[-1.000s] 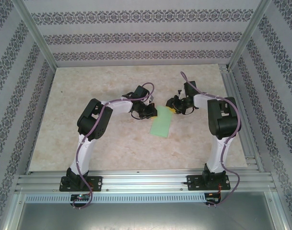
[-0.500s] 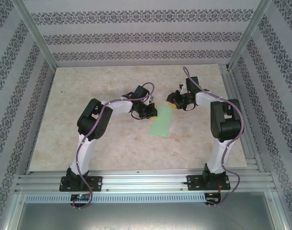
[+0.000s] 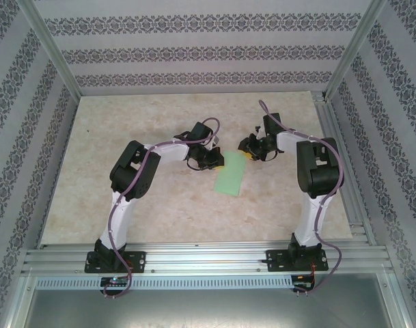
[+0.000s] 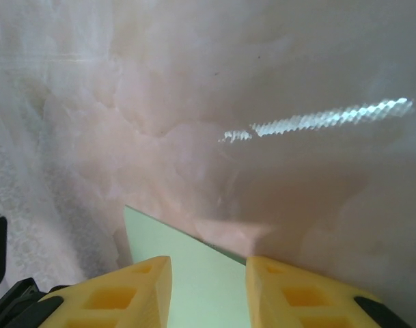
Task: Fold a paper plane with a square sheet of paper (pick it up from the middle)
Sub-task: Fold the square sheet of paper in half at the center of the table.
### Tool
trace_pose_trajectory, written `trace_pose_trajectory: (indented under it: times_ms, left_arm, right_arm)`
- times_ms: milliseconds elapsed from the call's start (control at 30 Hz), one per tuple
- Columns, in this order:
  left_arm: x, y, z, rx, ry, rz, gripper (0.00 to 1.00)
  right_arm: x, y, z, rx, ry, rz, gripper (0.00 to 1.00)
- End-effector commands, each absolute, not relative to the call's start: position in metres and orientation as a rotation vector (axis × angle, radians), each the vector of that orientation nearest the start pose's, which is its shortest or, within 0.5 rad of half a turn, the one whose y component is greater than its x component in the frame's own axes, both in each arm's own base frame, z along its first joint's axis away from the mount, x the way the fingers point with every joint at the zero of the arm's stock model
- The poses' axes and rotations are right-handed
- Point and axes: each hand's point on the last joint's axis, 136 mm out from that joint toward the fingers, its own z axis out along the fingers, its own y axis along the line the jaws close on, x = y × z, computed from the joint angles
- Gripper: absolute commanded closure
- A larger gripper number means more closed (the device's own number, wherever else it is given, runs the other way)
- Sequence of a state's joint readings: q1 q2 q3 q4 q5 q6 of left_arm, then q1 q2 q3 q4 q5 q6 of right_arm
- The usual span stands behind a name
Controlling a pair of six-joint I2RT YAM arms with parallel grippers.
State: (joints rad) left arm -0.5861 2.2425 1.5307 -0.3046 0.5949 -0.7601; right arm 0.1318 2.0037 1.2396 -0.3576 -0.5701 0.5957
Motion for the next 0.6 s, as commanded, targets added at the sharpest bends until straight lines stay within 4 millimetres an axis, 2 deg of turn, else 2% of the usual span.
trace_pose_trajectory:
  times_ms: [0,67,133,300,433,500,567]
  left_arm:
    - [0.362,-0.36,-0.009,-0.006,2.96,-1.082,0.91]
    - [0.363,-0.361,-0.008,-0.009,2.957,-1.089,0.91]
    - [0.364,-0.362,-0.007,-0.008,2.952,-1.092,0.91]
    - [0.363,-0.362,-0.007,-0.008,2.954,-1.093,0.91]
    - [0.362,-0.361,-0.008,-0.004,2.958,-1.088,0.91]
    - [0.362,-0.361,-0.009,-0.004,2.958,-1.09,0.91]
    - [0.362,-0.361,-0.008,-0.003,2.956,-1.091,0.91]
  right_arm:
    - [0.425,0.154,0.07,0.381,2.65,1.007,0.65]
    - [0.417,0.159,0.077,0.371,2.633,1.04,0.65]
    - [0.407,0.165,0.074,0.363,2.649,1.049,0.65]
    - [0.389,0.173,0.041,0.395,2.711,1.048,0.64]
    - [0.38,0.167,0.012,0.455,2.763,1.003,0.64]
    - [0.377,0.165,0.003,0.468,2.787,0.983,0.65]
    - [0.376,0.165,0.006,0.458,2.791,0.981,0.64]
